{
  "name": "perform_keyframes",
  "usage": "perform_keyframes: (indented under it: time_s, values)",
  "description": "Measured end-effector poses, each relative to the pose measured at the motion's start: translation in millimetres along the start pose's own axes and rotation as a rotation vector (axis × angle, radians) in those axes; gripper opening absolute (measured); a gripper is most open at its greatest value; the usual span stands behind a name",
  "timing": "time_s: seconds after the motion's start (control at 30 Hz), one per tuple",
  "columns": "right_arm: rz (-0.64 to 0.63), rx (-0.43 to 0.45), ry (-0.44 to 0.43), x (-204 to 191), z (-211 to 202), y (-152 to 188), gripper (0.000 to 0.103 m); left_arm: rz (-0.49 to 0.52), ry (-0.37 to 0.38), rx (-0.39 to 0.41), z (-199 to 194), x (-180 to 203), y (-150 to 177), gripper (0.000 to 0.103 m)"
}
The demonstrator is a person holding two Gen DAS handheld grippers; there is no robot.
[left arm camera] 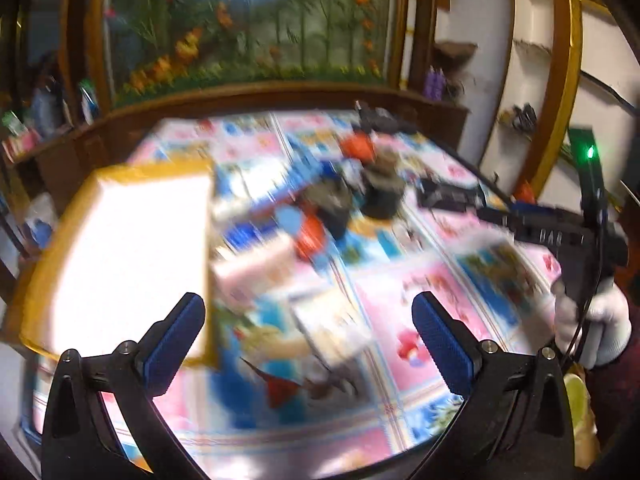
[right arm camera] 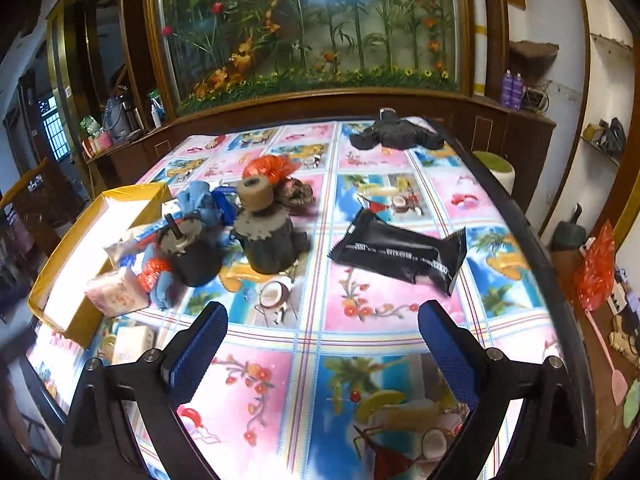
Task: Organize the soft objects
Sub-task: 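Grasp the white Face tissue pack with the left tool while the right tool grasps the black snack bag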
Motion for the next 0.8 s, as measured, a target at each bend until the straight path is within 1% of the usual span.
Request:
perform_keyframes:
  time_s: [0.03,0.07,0.1,0.13,0.17,0.2,0.23,0.27,0.3,0.37,0.4,0.43,0.47,0.53,0.6,0.67,0.73,0.8]
  values:
    - [0.019,-0.006,0.006,10.0,1.1,2.8,0.096,-0.01,0.021,-0.033,12.5,5.4,4.1,0.103]
    - [0.032,-0.008,0.009,19.2,1.5,-1.3,0.096,-0.019,0.035,-0.055,24.3,9.0,7.4,0.103]
    - [0.048,-0.008,0.016,25.5,0.5,-8.5,0.096,-0.027,0.036,-0.069,32.5,10.6,9.6,0.103]
    - [0.07,-0.009,0.025,38.4,-3.1,-7.0,0.096,-0.035,0.026,-0.087,42.4,10.1,10.4,0.103]
    - [0.08,-0.008,0.032,40.4,-1.1,-20.1,0.096,-0.043,0.018,-0.103,51.6,9.4,12.3,0.103]
    - [0.1,-0.007,0.042,52.6,-4.6,-20.4,0.096,-0.055,0.017,-0.122,60.4,9.6,14.0,0.103]
    - [0.109,-0.005,0.047,52.0,-7.0,-30.4,0.097,-0.068,0.029,-0.139,68.0,11.8,16.1,0.103]
    - [0.126,-0.009,0.057,59.9,-4.5,-33.3,0.097,-0.074,0.043,-0.149,70.8,12.4,18.1,0.102]
    - [0.138,-0.012,0.064,64.9,-3.0,-36.5,0.097,-0.078,0.06,-0.168,77.3,16.4,20.6,0.096]
    - [0.153,-0.022,0.074,75.1,-1.5,-44.9,0.097,-0.076,0.1,-0.209,86.8,24.2,27.9,0.078]
    - [0.161,-0.028,0.084,79.0,2.0,-48.6,0.097,-0.052,0.077,-0.195,88.0,25.6,27.3,0.07]
    - [0.159,-0.036,0.089,80.6,9.4,-52.6,0.097,-0.029,0.071,-0.198,89.3,28.4,28.4,0.057]
    - [0.158,-0.044,0.097,83.8,13.5,-57.5,0.097,-0.019,0.071,-0.193,88.5,29.3,28.0,0.055]
    - [0.13,-0.056,0.099,87.3,30.0,-71.8,0.097,-0.045,0.095,-0.186,84.8,27.0,27.4,0.055]
    - [0.058,-0.073,0.096,76.8,47.6,-86.5,0.097,-0.073,0.118,-0.177,83.8,23.2,26.2,0.055]
    - [-0.043,-0.104,0.092,59.6,70.2,-99.9,0.097,-0.09,0.131,-0.175,83.5,22.1,24.4,0.055]
    - [-0.147,-0.144,0.095,42.3,96.0,-110.8,0.097,-0.095,0.147,-0.177,83.0,22.5,23.9,0.06]
    - [-0.214,-0.184,0.101,33.3,114.9,-113.0,0.097,-0.101,0.171,-0.172,83.2,23.6,23.3,0.065]
Point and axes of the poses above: each gripper's, at about its wrist camera, not at the fingertips, and z roughly the way its jaws point, x to its right, y to its underside, the point moved 9 cm from there along z, roughly the way its jaws point, and after that the axes turned 13 degrees about z, right-handed, at the moved point
